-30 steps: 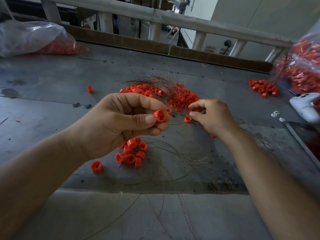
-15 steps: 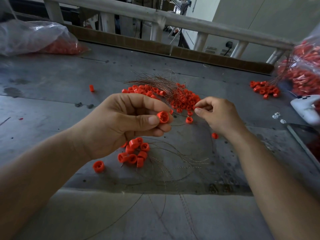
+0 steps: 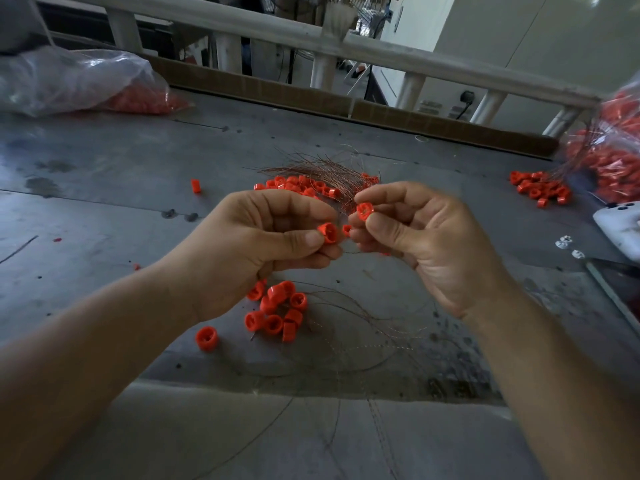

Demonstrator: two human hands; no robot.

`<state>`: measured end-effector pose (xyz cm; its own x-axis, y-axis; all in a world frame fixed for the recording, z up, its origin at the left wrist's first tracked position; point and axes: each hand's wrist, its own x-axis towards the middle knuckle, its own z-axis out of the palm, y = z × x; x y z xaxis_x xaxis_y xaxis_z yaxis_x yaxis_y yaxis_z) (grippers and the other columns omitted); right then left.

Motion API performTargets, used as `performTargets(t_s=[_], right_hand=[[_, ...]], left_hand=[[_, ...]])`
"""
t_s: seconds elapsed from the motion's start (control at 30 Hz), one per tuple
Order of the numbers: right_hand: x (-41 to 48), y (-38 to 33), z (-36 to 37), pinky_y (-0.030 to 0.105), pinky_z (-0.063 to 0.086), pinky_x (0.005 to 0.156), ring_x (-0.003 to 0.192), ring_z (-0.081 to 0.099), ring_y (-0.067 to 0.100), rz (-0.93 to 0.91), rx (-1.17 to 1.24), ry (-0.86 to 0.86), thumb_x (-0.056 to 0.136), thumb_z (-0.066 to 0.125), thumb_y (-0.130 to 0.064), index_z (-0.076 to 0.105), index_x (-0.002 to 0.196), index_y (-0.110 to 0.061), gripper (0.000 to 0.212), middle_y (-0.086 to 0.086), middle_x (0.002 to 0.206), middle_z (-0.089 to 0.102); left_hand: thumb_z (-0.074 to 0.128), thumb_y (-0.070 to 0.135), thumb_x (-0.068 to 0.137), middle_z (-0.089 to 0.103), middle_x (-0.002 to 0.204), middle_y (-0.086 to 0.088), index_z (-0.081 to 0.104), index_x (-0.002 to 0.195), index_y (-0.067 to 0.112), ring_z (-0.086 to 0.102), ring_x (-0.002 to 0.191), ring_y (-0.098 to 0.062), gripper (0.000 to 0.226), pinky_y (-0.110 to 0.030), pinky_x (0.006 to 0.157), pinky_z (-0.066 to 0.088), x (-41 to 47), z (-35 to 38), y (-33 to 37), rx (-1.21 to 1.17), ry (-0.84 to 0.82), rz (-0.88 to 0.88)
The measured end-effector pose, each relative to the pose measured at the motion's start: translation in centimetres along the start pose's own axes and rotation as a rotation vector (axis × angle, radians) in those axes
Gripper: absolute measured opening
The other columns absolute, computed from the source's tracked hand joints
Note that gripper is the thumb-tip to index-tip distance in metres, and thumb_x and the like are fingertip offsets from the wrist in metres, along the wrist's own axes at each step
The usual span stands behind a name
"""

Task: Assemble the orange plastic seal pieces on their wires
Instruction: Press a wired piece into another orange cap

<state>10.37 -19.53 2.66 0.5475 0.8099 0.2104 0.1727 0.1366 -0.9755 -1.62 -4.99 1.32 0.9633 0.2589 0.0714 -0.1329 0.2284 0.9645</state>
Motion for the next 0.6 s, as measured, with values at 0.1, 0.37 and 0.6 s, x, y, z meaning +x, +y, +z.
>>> performTargets(t_s=[0.1,0.37,0.6], right_hand=[[-0.14,0.08,0.67,0.021,0.054,0.064,0.069,0.068,0.012,-0.025,-0.062,-0.006,0.066,0.062,-0.015,0.065,0.085,-0.018,0.019,0.000,0.071,0.069],[-0.12,0.44,0.96,0.022,0.055,0.068,0.072,0.066,0.012,-0.044,-0.118,-0.007,0.063,0.064,-0.014,0.066,0.084,-0.018,0.021,-0.003,0.070,0.067],[-0.03,0.72,0.74,0.018,0.051,0.068,0.073,0.064,0.008,-0.057,-0.152,-0.028,0.064,0.066,-0.017,0.065,0.084,-0.022,0.021,-0.007,0.072,0.068]], left_hand=[[0.060,0.003,0.059,0.070,0.069,-0.010,0.072,0.070,0.009,0.070,0.067,-0.017,0.018,-0.019,0.058,0.054,0.09,0.05,-0.11,0.012,0.045,0.013],[0.061,0.005,0.058,0.071,0.071,-0.009,0.073,0.069,0.009,0.070,0.067,-0.016,0.017,-0.019,0.058,0.054,0.11,-0.05,-0.08,0.045,0.051,0.000],[0.062,0.006,0.058,0.071,0.073,-0.010,0.073,0.070,0.010,0.070,0.068,-0.016,0.017,-0.018,0.059,0.054,0.04,0.00,-0.02,0.069,0.029,-0.018]])
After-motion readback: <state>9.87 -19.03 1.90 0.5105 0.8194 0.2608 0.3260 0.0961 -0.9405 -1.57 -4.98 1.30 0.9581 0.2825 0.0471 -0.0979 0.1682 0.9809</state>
